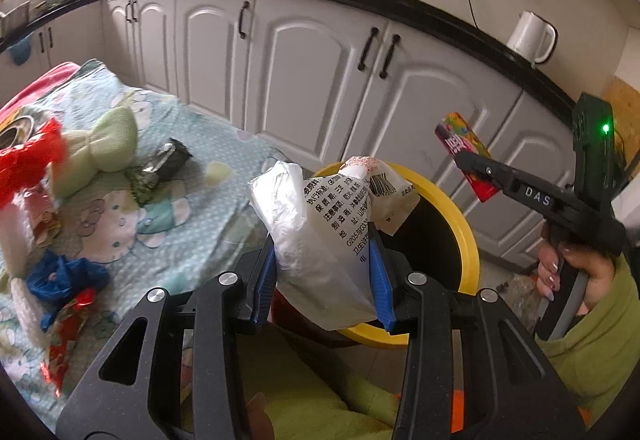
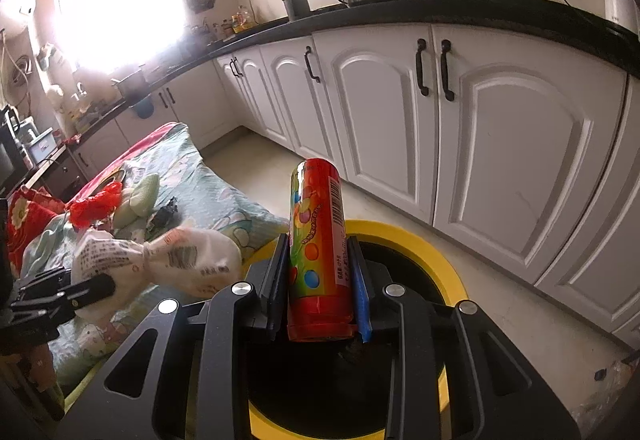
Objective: Collect trash
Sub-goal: 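Open both tools to drop the bag and red tube into the bin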
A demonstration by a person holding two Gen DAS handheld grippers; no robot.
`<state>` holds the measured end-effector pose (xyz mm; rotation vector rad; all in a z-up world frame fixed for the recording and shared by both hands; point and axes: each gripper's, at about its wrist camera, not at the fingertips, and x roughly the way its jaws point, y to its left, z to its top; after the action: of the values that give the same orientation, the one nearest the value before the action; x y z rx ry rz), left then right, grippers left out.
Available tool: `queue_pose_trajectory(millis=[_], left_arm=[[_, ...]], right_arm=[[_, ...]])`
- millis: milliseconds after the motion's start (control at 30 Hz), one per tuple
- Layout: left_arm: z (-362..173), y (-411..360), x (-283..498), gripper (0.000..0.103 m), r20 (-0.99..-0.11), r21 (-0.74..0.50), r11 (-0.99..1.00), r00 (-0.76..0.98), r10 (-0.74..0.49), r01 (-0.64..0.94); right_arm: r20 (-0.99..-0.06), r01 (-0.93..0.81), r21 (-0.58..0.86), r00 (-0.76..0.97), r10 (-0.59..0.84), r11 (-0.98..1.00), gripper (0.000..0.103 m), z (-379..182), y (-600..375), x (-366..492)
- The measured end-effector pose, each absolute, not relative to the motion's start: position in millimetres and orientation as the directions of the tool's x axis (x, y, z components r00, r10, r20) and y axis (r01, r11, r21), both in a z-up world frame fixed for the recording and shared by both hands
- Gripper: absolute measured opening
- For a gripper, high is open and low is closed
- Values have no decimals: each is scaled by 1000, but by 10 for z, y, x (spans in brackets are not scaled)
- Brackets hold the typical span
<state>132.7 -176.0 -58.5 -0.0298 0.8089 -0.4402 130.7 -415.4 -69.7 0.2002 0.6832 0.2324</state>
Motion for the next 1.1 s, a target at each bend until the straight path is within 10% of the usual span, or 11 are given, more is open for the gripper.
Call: queue_pose_trajectory(millis=[633,833,933,1100], left_arm=[[-859,-2201,1352,35,-755,-136,882,529,-387,451],[-894,-2187,1390,52,-759,-150,885,522,-389,442],[-885,-2125,1383,69,-755,-166,891,528,-390,421],[-845,-1984,1400,85,-745,-184,907,549,-380,378]], right_arm=[[-641,-119,305,708,296,945,27,-980,-4328,1358],[-650,-104,328,696,305,939,29,-1028,-4359,1404],[-654,-82,339,695,297,937,52,-1052,-4399,1419],[-649,-66,333,707,280,940,58,-1033,-4426,1394]])
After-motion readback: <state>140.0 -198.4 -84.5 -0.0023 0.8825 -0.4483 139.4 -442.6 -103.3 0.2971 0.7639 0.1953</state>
